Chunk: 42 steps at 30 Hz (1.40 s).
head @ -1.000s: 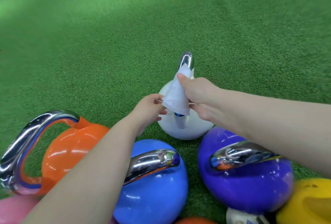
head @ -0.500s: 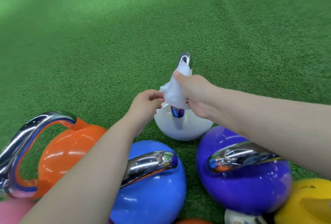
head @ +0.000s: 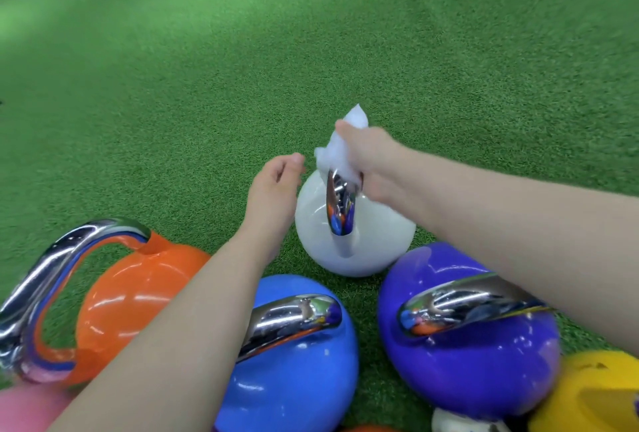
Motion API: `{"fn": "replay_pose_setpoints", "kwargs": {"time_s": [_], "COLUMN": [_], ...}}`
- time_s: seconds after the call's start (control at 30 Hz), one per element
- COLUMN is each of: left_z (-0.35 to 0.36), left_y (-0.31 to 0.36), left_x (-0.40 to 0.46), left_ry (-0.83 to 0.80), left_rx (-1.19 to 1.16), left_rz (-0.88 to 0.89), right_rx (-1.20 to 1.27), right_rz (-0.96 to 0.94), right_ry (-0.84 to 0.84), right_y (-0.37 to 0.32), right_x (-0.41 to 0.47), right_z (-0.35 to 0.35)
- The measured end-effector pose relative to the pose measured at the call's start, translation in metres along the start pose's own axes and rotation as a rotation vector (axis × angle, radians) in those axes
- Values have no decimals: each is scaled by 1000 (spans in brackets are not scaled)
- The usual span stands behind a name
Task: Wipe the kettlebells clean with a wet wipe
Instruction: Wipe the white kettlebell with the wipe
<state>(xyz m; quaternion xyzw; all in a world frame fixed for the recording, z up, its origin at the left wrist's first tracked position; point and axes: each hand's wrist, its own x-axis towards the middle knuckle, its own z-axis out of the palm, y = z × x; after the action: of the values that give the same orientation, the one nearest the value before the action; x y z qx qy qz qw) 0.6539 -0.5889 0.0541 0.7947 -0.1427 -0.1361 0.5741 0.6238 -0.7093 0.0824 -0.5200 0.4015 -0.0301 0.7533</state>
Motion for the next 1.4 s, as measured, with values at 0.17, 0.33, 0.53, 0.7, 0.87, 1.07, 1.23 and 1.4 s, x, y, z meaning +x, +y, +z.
{"fn": "replay_pose_setpoints", "kwargs": {"time_s": [0.17,0.33,0.53,0.7,0.87,1.07,1.23,1.4], "left_z": [-3,-5,-1,-5,2,0,18,26], "left_y": [-5,7,8,4,4,15,17,14], "left_x": [2,-4,-11,-7,-7,-10,-21,-20], "left_ry": [24,-4,-235,-139,-108,154,-26,50], "left_rx": [24,-44,-5,71,313,587,743,979], "left_rz": [-25,87,119,142,214,503,895,845], "right_rx": [-288,-350,-232,-246,-421,-612,-555,-408], "right_rz": [-144,-194,-28,0,-43,-188,-285,-339], "right_ry": [13,-92,-292,-392,-450,-329,-294,-249], "right_y": [43,34,21,12,3,10,15,20], "right_x": [-9,-11,-14,-15,-11,-7,-9,-11], "right_z": [5,-4,-15,-29,-48,-52,-55,-60]}}
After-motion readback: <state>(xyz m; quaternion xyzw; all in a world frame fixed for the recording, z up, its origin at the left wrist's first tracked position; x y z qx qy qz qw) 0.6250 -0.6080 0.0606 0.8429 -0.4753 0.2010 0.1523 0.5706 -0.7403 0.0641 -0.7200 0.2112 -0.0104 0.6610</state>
